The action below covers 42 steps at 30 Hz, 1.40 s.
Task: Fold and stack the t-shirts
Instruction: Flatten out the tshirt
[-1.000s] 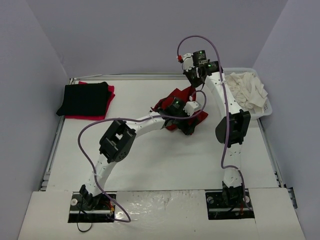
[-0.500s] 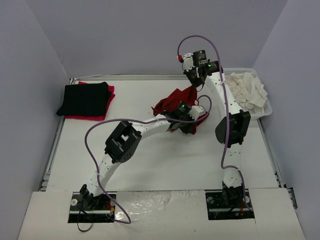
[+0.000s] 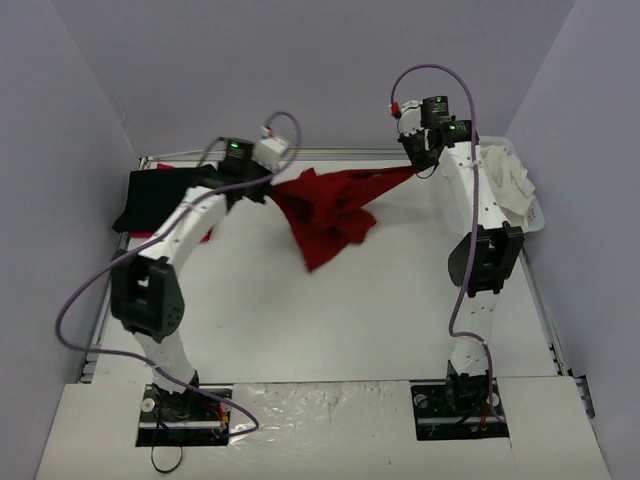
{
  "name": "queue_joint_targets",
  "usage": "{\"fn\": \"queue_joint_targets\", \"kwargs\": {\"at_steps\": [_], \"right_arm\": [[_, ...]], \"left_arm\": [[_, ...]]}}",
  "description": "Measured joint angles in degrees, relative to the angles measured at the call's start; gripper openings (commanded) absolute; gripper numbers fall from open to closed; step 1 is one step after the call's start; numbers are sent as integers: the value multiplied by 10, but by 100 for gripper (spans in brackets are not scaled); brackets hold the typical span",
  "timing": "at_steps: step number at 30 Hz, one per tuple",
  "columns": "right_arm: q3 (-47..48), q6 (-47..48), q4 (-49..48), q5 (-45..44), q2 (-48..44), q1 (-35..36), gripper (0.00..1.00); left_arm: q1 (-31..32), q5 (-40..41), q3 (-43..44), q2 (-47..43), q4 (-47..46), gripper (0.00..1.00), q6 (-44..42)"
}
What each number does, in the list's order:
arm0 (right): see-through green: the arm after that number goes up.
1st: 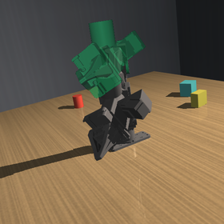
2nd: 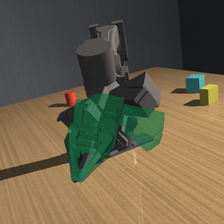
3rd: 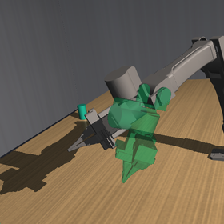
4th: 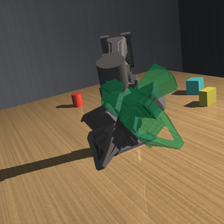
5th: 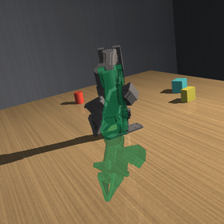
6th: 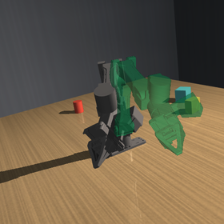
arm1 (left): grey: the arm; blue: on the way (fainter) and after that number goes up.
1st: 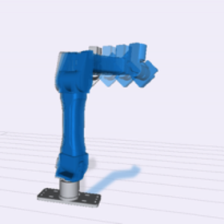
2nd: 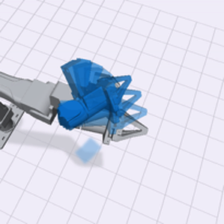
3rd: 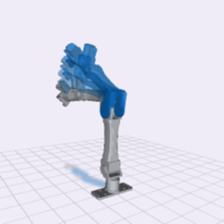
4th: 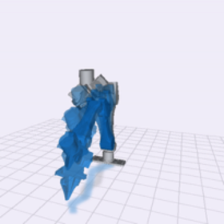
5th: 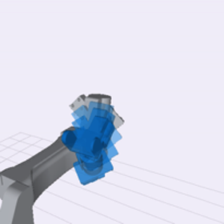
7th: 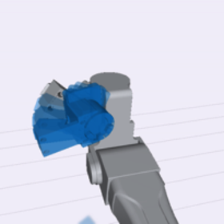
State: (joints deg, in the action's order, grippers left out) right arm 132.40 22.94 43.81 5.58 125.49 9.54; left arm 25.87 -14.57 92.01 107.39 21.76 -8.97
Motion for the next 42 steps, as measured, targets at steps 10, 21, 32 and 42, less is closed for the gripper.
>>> {"fn": "queue_joint_targets", "kwargs": {"at_steps": [10,21,32,42], "right_arm": [[-113,-2,-25,24,-146,-40,0],[-177,-2,-34,49,-198,-46,0],[-271,24,-22,158,-221,-16,46],[-160,40,9,296,-93,102,56]], "left_arm": [[-217,49,-19,-262,91,2,-107],[-214,-21,-79,-309,193,2,-122],[-206,-131,-35,-322,292,2,-134],[-203,-238,-105,-419,351,2,-164]]}}
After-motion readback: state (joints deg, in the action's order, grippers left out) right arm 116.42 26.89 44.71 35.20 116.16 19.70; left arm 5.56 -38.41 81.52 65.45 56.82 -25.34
